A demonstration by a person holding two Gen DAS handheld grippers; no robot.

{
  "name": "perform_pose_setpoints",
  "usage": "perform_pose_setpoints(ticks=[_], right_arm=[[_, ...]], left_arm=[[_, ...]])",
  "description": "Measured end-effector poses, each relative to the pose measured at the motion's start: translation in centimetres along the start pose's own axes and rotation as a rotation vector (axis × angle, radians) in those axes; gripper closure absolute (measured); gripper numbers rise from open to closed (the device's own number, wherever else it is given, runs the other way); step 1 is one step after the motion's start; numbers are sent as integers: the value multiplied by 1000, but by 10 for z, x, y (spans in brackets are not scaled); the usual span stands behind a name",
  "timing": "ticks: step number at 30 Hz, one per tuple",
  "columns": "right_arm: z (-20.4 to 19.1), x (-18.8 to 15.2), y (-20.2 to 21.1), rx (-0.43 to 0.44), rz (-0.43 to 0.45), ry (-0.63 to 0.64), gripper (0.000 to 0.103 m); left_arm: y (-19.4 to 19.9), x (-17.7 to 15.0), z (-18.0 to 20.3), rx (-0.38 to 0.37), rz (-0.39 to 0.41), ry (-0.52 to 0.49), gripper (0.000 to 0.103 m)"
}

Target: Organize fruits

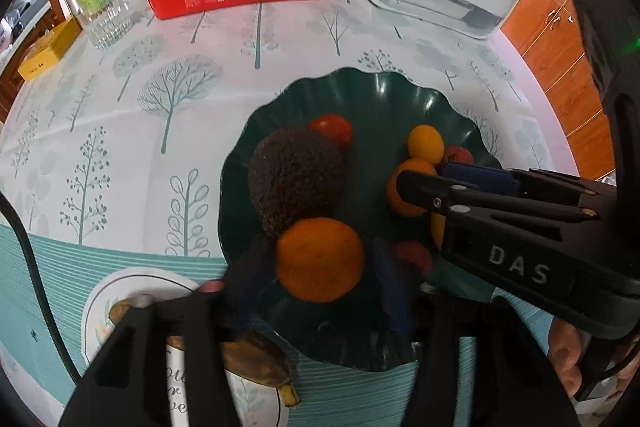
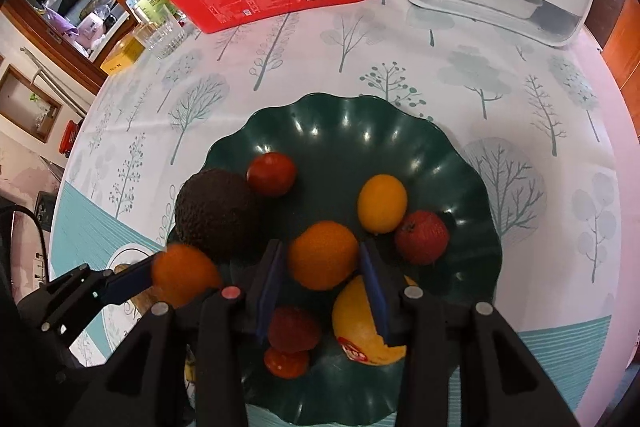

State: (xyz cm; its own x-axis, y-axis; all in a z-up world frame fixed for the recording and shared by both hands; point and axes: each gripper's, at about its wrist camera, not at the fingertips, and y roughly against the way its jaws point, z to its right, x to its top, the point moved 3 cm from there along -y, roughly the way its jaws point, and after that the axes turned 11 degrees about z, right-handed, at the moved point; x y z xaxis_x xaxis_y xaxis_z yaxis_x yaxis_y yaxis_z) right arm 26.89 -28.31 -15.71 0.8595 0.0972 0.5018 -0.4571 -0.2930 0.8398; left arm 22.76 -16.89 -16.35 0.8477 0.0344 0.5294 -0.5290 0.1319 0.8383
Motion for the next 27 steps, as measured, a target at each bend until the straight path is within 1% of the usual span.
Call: perform_pose_setpoints(ticks=[1, 2, 5, 10, 14, 22, 27], right_arm=[[0, -1, 2, -2, 4, -3, 57], [0, -1, 5, -6, 12, -2, 55], [0, -2, 12, -13, 27, -1, 55], [-4, -4, 27, -10, 50, -10, 55], [-10, -5, 38, -16, 69, -3, 55], [-20, -10, 63, -20, 110, -14, 54], [-28, -17, 77, -25, 128, -18, 53]], left_arm=[[1, 0, -1, 2, 6, 8, 31], [3, 1, -2, 1, 14, 12, 30], [8, 2, -2, -13, 19, 13, 28], [16, 3, -1, -30, 28, 19, 22], [27, 2, -1, -49, 36, 22, 21], [52, -2, -7, -55, 65, 20, 20], [74, -4, -12, -50, 100, -13, 20]])
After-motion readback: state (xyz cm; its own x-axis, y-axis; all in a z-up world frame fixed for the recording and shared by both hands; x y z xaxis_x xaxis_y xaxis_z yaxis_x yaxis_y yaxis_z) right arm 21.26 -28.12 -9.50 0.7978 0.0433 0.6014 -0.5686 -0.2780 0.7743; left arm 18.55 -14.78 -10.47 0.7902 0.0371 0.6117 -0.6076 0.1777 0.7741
